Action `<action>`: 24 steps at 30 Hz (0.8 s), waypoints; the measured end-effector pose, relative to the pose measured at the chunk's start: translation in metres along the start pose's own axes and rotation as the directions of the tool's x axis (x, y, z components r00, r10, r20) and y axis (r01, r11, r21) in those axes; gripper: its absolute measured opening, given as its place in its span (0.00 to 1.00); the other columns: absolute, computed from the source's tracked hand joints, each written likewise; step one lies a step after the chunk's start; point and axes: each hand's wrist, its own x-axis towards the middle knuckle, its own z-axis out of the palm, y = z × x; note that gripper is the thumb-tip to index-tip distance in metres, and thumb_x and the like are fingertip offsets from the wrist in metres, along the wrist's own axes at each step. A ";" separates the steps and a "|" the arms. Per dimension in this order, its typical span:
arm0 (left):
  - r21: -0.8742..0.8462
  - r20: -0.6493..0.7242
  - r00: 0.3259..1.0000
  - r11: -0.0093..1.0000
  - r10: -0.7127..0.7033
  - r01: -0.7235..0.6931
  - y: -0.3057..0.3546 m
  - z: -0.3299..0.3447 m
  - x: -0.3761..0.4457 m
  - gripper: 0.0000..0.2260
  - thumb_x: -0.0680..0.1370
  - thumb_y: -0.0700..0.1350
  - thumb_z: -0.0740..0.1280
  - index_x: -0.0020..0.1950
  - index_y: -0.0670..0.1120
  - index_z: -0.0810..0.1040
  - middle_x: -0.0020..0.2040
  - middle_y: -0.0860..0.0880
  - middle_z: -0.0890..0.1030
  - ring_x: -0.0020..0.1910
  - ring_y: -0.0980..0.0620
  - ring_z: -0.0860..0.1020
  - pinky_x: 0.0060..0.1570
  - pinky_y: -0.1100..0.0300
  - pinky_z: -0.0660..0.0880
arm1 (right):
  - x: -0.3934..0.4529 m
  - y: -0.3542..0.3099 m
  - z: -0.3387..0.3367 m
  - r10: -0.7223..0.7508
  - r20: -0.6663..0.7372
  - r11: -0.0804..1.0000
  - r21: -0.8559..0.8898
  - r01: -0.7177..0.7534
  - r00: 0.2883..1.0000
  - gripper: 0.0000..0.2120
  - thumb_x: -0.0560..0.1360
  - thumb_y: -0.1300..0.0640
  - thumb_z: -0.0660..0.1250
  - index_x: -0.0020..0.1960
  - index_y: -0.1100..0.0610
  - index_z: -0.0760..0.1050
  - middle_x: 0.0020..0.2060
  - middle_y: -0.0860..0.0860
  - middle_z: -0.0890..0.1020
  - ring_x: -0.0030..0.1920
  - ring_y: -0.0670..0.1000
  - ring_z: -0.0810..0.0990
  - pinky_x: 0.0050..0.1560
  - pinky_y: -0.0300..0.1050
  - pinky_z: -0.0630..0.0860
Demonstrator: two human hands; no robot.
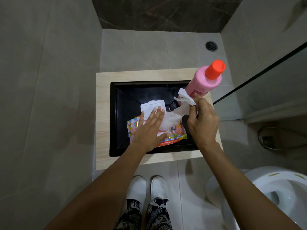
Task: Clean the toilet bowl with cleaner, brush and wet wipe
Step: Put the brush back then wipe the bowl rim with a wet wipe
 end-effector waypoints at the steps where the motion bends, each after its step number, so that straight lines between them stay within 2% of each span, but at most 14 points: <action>1: 0.002 -0.018 1.000 1.000 0.021 -0.021 0.006 -0.002 0.004 0.37 0.76 0.68 0.44 0.78 0.47 0.42 0.78 0.50 0.43 0.77 0.54 0.42 0.72 0.45 0.37 | -0.001 0.002 -0.001 -0.003 0.002 1.000 0.001 0.003 1.000 0.13 0.75 0.60 0.59 0.54 0.62 0.78 0.50 0.55 0.83 0.48 0.50 0.76 0.43 0.41 0.69; 3: 0.007 -0.034 0.998 0.999 0.048 -0.047 0.016 -0.008 0.012 0.34 0.77 0.65 0.43 0.78 0.48 0.44 0.79 0.50 0.44 0.77 0.53 0.42 0.71 0.47 0.35 | -0.004 0.008 -0.001 -0.056 0.008 0.998 -0.001 0.056 0.998 0.12 0.74 0.62 0.60 0.54 0.62 0.79 0.53 0.56 0.83 0.51 0.51 0.78 0.46 0.41 0.71; 6: 0.046 -0.013 0.997 0.997 0.070 -0.069 0.025 -0.013 0.019 0.28 0.81 0.58 0.52 0.78 0.50 0.48 0.79 0.48 0.43 0.77 0.52 0.41 0.71 0.46 0.34 | -0.012 0.023 0.003 -0.211 0.062 0.974 -0.068 0.215 0.975 0.10 0.73 0.67 0.64 0.52 0.63 0.79 0.56 0.59 0.82 0.55 0.58 0.81 0.54 0.45 0.73; 8: 0.110 -0.009 0.997 0.991 0.080 -0.079 0.026 -0.015 0.018 0.26 0.81 0.51 0.54 0.78 0.50 0.50 0.78 0.47 0.41 0.77 0.50 0.40 0.71 0.45 0.35 | -0.020 0.034 0.006 -0.275 0.125 0.949 -0.124 0.290 0.953 0.08 0.72 0.68 0.66 0.50 0.63 0.80 0.58 0.60 0.81 0.59 0.59 0.80 0.57 0.47 0.74; 10: 0.116 -0.042 0.995 0.989 0.092 -0.086 0.020 -0.012 0.014 0.26 0.81 0.48 0.55 0.78 0.50 0.51 0.78 0.46 0.42 0.77 0.50 0.41 0.70 0.45 0.33 | -0.024 0.043 0.007 -0.294 0.161 0.935 -0.155 0.318 0.942 0.08 0.73 0.67 0.64 0.49 0.63 0.80 0.59 0.60 0.80 0.60 0.60 0.79 0.58 0.50 0.75; 13: 0.144 -0.093 0.984 0.980 0.149 -0.135 0.007 -0.007 0.001 0.25 0.80 0.47 0.57 0.77 0.50 0.56 0.78 0.46 0.46 0.77 0.48 0.45 0.70 0.45 0.34 | -0.027 0.053 0.008 -0.258 0.163 0.943 -0.174 0.285 0.952 0.09 0.72 0.68 0.63 0.48 0.63 0.80 0.59 0.61 0.80 0.59 0.60 0.80 0.58 0.51 0.76; 17: 0.188 -0.148 0.976 0.973 0.161 -0.132 -0.011 -0.005 -0.011 0.27 0.74 0.45 0.68 0.73 0.47 0.67 0.76 0.42 0.59 0.75 0.44 0.60 0.69 0.39 0.52 | -0.027 0.065 0.004 -0.197 0.118 0.947 -0.234 0.220 0.973 0.10 0.74 0.66 0.60 0.47 0.63 0.79 0.56 0.61 0.81 0.55 0.61 0.81 0.57 0.48 0.72; 21: 0.239 -0.134 0.979 0.964 0.155 -0.120 -0.029 -0.004 -0.018 0.28 0.74 0.46 0.70 0.73 0.46 0.67 0.76 0.41 0.59 0.74 0.43 0.61 0.70 0.39 0.51 | -0.022 0.073 -0.006 -0.098 0.091 0.956 -0.270 0.119 0.991 0.10 0.71 0.67 0.61 0.49 0.64 0.78 0.56 0.62 0.81 0.54 0.62 0.82 0.54 0.51 0.75; 24: 0.261 -0.153 0.978 0.960 0.141 -0.097 -0.038 -0.001 -0.022 0.29 0.70 0.47 0.73 0.69 0.44 0.72 0.74 0.40 0.64 0.71 0.42 0.66 0.67 0.36 0.57 | -0.018 0.069 -0.006 -0.064 0.079 0.966 -0.247 0.082 0.995 0.11 0.72 0.64 0.59 0.50 0.64 0.78 0.55 0.62 0.82 0.51 0.62 0.82 0.48 0.51 0.79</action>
